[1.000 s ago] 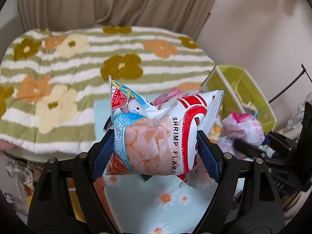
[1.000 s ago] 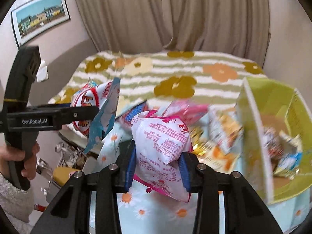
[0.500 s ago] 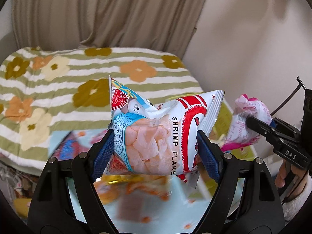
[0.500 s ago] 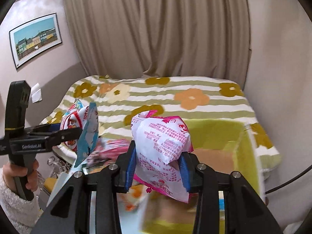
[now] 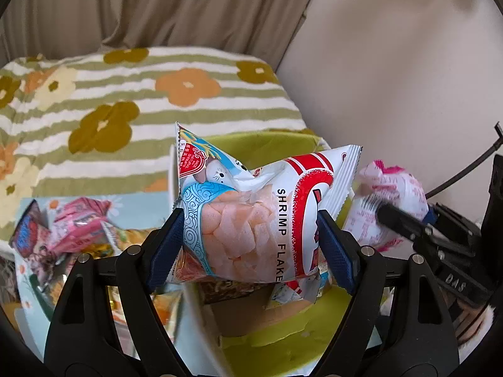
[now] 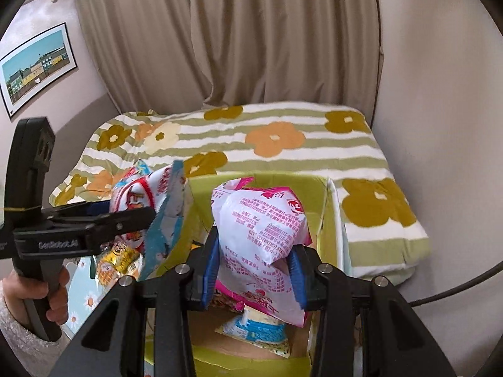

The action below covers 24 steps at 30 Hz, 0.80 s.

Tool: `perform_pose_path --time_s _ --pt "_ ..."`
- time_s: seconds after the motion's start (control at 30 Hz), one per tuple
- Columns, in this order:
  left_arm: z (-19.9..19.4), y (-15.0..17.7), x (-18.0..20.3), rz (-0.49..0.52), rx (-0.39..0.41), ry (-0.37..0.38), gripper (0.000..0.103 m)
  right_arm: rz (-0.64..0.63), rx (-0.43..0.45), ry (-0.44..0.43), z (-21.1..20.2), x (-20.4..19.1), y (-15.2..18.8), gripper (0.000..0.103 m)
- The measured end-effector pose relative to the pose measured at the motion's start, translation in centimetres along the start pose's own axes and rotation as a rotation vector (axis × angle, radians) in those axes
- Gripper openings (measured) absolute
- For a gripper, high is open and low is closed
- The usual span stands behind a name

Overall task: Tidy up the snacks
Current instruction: 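Carry both packets over the box and open both grippers to drop them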

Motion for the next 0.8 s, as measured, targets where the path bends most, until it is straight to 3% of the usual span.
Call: perform_pose_path --time_s 0.2,0.33,0.8 --pt "1.9 0.0 1.3 0.02 -0.038 0.006 0.08 0.037 -0.029 -0.006 0.3 0.8 1.6 0.036" --pt "2.4 -0.3 1.8 0.022 -0.053 0.008 0.101 0.059 -0.045 -0.003 0.4 1.0 2.4 0.036" --pt "-0.4 2.1 0.7 0.075 -0.033 -0.046 0.102 0.094 -0.087 -0.017 2.2 1.4 3.1 0.036"
Point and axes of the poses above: each gripper's, at about its wrist camera, not at the fingertips, and z roughly the way its jaws point, x to its right, y to its underside, the point moved 5 cm from there along z, roughly the way its jaws point, and after that the axes turned 13 degrees about -y, right-handed, at the moved point
